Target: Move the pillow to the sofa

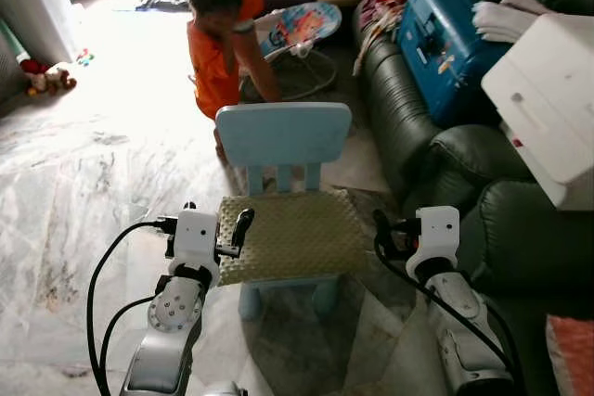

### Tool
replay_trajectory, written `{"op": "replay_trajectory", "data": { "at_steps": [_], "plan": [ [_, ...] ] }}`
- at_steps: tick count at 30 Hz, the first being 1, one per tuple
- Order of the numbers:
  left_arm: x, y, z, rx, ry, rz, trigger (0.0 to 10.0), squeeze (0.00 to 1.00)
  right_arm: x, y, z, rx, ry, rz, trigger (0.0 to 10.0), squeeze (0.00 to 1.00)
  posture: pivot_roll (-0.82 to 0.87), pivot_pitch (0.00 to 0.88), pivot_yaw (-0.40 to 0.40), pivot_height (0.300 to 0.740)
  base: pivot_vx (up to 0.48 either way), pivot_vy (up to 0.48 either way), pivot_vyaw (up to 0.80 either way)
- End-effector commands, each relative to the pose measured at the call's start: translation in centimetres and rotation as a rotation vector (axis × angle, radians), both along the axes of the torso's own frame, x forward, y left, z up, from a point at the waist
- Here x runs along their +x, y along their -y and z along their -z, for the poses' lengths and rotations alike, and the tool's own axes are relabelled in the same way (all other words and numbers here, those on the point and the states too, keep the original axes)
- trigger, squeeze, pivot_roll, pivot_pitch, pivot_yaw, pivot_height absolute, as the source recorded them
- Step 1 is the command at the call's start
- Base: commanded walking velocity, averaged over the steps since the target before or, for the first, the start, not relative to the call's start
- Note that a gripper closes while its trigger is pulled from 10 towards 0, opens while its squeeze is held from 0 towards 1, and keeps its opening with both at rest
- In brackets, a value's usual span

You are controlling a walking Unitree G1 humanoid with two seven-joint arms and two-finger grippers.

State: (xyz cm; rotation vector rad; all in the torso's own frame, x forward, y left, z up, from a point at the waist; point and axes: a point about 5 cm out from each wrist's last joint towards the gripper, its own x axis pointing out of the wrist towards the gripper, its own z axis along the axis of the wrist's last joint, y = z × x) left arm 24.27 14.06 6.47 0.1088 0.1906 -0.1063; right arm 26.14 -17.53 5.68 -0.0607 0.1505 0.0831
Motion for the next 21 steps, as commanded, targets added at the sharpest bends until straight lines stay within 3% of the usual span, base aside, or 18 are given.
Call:
{"op": "replay_trajectory", "data": {
  "at_steps": [1, 4, 13, 21],
  "plan": [
    [0.23, 0.14, -0.28, -0.003, 0.009, 0.008, 10.0, 0.00, 0.15, 0.28, -0.32, -0.002, 0.015, 0.003, 10.0, 0.00, -0.01, 0.000, -0.026, 0.740, 0.371, 0.000, 0.00],
    [0.21, 0.13, -0.27, -0.003, 0.007, 0.008, 10.0, 0.00, 0.15, 0.30, -0.31, -0.002, 0.014, 0.004, 10.0, 0.00, -0.01, 0.000, -0.026, 0.740, 0.368, 0.000, 0.00],
    [0.20, 0.15, -0.25, -0.007, 0.006, 0.007, 10.0, 0.00, 0.09, 0.36, -0.23, -0.003, 0.011, 0.007, 10.0, 0.00, -0.01, 0.000, -0.026, 0.740, 0.341, 0.291, 0.00],
    [0.30, 0.16, -0.07, -0.006, -0.006, 0.004, 10.0, 0.00, 0.22, 0.55, -0.26, -0.006, 0.010, 0.012, 10.0, 0.00, -0.01, 0.000, -0.027, 0.740, 0.000, 0.448, 0.00]
  ]
}}
